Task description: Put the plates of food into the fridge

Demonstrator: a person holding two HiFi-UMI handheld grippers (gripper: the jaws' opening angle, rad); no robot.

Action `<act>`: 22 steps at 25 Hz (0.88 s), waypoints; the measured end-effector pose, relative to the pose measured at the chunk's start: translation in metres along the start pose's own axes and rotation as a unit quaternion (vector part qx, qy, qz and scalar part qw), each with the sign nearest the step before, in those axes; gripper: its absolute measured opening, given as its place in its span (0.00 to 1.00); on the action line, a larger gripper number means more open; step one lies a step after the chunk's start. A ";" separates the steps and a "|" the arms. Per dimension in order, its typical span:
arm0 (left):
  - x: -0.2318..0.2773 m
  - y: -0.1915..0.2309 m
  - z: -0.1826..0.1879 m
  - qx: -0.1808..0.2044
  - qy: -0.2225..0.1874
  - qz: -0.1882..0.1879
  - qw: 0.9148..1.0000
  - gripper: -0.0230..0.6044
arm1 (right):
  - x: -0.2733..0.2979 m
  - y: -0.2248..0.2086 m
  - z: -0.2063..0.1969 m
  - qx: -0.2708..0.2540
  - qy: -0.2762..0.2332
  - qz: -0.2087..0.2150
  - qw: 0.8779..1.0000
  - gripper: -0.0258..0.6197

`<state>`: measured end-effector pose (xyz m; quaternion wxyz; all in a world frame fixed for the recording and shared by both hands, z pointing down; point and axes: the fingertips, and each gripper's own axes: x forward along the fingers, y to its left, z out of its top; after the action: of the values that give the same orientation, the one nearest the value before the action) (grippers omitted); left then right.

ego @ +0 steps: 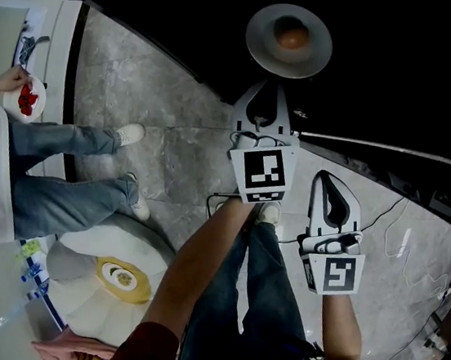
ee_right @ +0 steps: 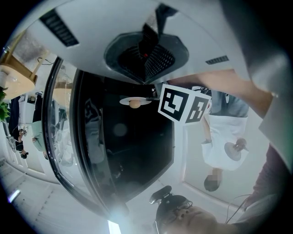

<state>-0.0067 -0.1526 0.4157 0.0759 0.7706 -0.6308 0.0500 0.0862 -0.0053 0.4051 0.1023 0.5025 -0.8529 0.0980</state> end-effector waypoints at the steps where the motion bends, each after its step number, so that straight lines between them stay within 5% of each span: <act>1: 0.001 0.000 -0.001 -0.002 0.002 -0.001 1.000 0.05 | 0.000 0.000 0.000 0.003 0.000 0.000 1.000 0.06; 22: 0.015 -0.003 0.001 0.010 0.004 0.002 1.000 0.05 | 0.003 -0.011 0.007 0.010 -0.012 -0.012 1.000 0.06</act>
<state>-0.0008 -0.1664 0.4175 0.0705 0.7699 -0.6315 0.0599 0.0935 -0.0150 0.3998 0.0883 0.5145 -0.8472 0.0988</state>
